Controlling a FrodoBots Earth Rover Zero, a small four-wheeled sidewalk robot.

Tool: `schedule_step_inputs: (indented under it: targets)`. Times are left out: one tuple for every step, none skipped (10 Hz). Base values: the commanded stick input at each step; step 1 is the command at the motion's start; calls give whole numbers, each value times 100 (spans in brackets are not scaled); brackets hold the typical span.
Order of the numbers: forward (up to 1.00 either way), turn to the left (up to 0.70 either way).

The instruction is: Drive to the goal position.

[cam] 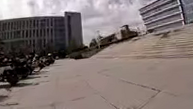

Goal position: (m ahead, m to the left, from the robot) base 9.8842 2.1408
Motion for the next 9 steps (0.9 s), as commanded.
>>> schedule_step_inputs:
  targets:
    - [100, 3]
    - [100, 21]
    - [100, 30]
    - [100, 39]
    - [100, 24]
    - [100, 1]
    - [100, 1]
    - [100, 1]
    - [100, 1]
